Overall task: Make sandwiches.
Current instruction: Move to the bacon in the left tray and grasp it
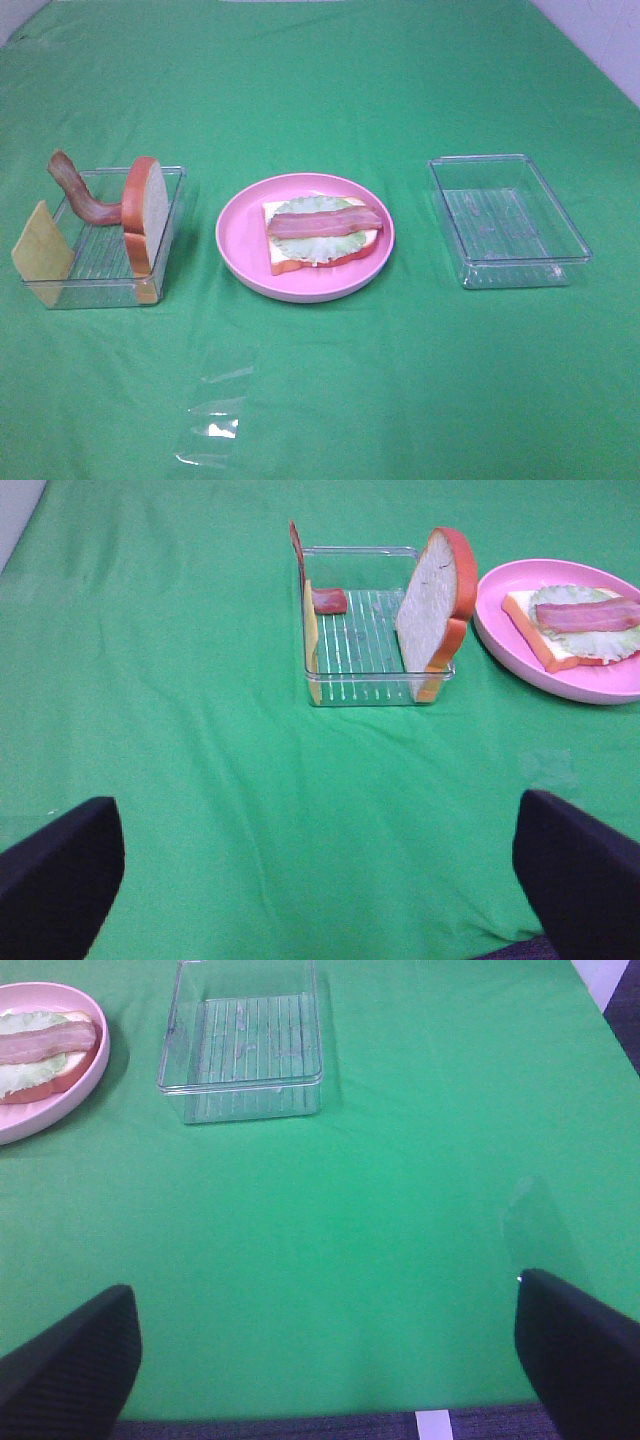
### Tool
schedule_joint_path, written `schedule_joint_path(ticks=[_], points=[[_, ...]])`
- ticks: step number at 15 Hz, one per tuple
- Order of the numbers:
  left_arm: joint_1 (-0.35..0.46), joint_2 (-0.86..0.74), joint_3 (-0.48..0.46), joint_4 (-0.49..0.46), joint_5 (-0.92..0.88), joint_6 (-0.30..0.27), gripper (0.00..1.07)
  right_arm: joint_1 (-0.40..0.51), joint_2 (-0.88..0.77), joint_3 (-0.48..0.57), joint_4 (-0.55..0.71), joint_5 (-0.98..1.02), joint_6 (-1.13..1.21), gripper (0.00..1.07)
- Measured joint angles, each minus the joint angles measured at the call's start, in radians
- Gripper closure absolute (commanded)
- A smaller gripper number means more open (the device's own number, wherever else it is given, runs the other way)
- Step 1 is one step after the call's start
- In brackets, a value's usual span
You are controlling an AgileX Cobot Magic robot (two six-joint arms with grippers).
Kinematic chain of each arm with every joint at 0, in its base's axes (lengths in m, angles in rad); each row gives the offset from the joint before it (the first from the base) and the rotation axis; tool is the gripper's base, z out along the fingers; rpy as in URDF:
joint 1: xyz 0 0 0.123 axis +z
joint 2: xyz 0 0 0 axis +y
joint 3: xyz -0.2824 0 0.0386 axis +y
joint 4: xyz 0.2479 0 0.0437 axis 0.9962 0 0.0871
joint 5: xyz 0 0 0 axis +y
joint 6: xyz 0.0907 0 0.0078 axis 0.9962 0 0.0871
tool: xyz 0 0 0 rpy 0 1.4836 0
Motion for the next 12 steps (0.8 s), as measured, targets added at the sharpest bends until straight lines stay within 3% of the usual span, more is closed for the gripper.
schedule_joint_path(ticks=[8, 12], points=[[0.0, 0.006, -0.001, 0.0, -0.001, 0.0, 0.09, 0.0, 0.0, 0.0, 0.0, 0.0, 0.0, 0.09], [0.0, 0.221, -0.057, 0.0, -0.113, -0.041, 0.09, 0.0, 0.0, 0.0, 0.0, 0.0, 0.0, 0.09]])
